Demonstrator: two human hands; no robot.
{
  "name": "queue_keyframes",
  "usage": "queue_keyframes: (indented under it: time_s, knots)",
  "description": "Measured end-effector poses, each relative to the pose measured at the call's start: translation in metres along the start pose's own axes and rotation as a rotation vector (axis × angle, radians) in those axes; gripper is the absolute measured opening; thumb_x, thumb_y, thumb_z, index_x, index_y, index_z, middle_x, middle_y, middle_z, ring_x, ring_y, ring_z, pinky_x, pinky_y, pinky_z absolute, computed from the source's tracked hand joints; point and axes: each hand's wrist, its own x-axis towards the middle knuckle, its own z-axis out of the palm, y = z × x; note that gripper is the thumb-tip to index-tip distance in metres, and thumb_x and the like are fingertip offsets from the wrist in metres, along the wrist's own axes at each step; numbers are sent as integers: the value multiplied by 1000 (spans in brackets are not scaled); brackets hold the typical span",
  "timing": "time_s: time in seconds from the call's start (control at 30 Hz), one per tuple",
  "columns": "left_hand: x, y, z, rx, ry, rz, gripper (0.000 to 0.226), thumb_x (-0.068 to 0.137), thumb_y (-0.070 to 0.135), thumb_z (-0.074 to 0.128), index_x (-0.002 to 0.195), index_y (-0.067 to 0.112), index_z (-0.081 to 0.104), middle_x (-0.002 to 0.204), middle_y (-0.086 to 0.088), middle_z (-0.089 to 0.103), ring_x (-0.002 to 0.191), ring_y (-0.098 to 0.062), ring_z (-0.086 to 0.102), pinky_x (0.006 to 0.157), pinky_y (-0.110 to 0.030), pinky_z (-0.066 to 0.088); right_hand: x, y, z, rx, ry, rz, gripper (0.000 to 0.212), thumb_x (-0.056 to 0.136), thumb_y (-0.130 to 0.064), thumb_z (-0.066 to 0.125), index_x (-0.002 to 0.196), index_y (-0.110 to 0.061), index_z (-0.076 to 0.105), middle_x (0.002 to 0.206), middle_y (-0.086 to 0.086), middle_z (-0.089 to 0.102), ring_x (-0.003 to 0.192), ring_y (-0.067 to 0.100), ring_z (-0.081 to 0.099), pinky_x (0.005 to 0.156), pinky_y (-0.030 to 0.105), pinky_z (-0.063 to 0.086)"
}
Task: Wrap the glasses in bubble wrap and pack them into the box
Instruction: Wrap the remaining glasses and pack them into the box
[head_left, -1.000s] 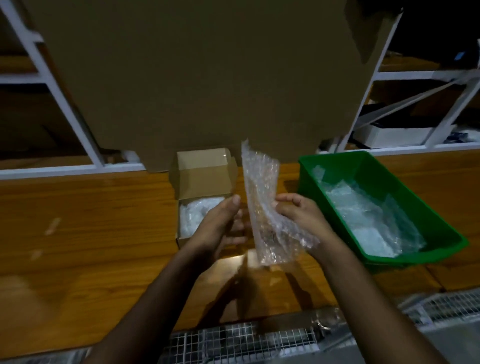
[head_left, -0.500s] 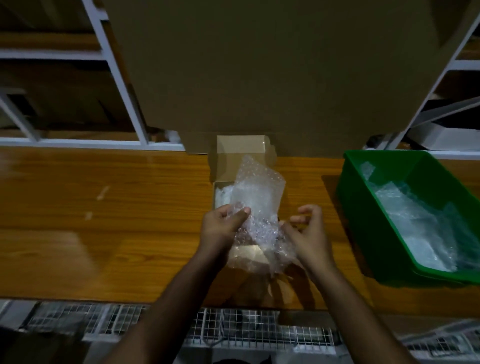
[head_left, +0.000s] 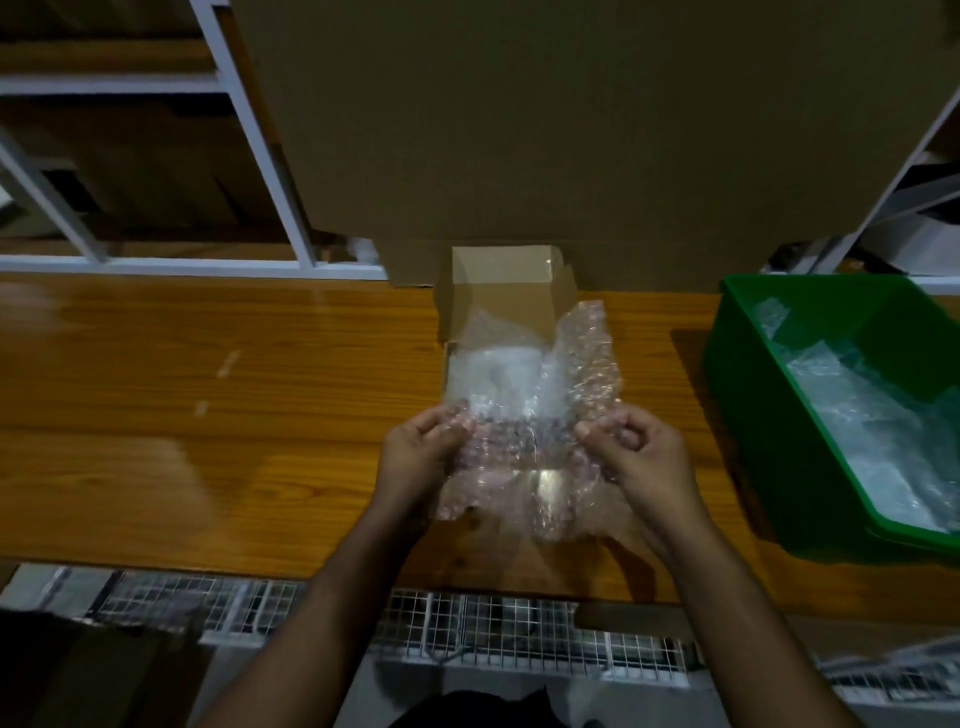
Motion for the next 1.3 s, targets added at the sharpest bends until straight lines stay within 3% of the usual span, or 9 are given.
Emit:
queue_keyframes:
  time_s: [0.13, 0.27, 0.33, 0.5, 0.6, 0.83, 0.97, 1.17, 1.3]
  knots:
    - [7, 4, -21, 76, -5, 2, 23, 95, 8, 62, 115, -2, 61, 97, -8, 69, 70, -7, 68, 54, -17, 52, 12, 11, -19, 155, 21, 136, 8, 91, -14, 69, 97, -14, 63, 88, -3, 72, 86, 15, 69, 71, 32, 54]
    - [8, -1, -23, 85, -87, 27, 9, 97, 8, 57, 101, 0, 58, 86, -8, 64, 72, -17, 64, 58, -26, 54, 15, 19, -18, 158, -69, 263, 83, 76, -40, 79, 146, -14, 42, 132, 9, 63, 116, 24, 62, 95, 50, 51]
    - [9, -3, -26, 76, -99, 42, 13, 97, 12, 58, 104, 0, 57, 89, -11, 63, 77, -22, 62, 63, -30, 55, 16, 19, -21, 104, -143, 261, 105, 63, -56, 84, 150, -22, 38, 141, 6, 58, 125, 27, 58, 105, 58, 44]
    - [11, -3, -38, 120, -118, 98, 19, 90, 11, 69, 106, 3, 62, 80, -2, 71, 72, -13, 66, 61, -26, 54, 23, 11, -26, -88, -266, 198, 34, 93, -23, 65, 126, -17, 59, 125, 8, 67, 108, 24, 65, 77, 34, 54]
    - [12, -1, -43, 120, -134, 130, 17, 90, 10, 69, 105, 7, 64, 81, 0, 72, 72, -11, 65, 63, -25, 54, 26, 6, -31, -44, -314, 119, 25, 93, -15, 63, 116, -24, 67, 118, -3, 70, 106, 17, 65, 76, 30, 52]
    - [11, 7, -55, 37, -207, 136, 17, 86, 8, 69, 103, 11, 70, 95, -16, 70, 84, -24, 66, 73, -34, 55, 22, 7, -38, 2, -413, 42, 24, 84, -9, 62, 89, -23, 80, 94, 3, 77, 80, 15, 71, 62, 24, 56]
    - [7, 17, -59, -2, -274, 192, 17, 77, 0, 72, 77, 16, 78, 106, -6, 75, 99, -24, 71, 74, -32, 60, 26, 9, -41, -125, -425, -69, 72, 77, 32, 37, 61, -26, 77, 83, 1, 76, 83, 6, 69, 78, 19, 50]
    - [9, 19, -66, 80, -305, 258, 47, 82, -18, 57, 57, 19, 71, 108, -3, 75, 106, -17, 69, 78, -29, 58, 30, 12, -45, -137, -524, -218, 50, 64, 15, 41, 59, -21, 76, 66, 3, 70, 69, 13, 66, 80, 24, 54]
    - [14, 15, -71, 69, -297, 227, 35, 80, -2, 45, 60, 13, 69, 110, -5, 74, 107, -20, 67, 77, -32, 53, 36, 17, -48, -212, -563, -249, 60, 78, 31, 43, 66, -17, 77, 73, 2, 72, 79, 17, 67, 91, 31, 51]
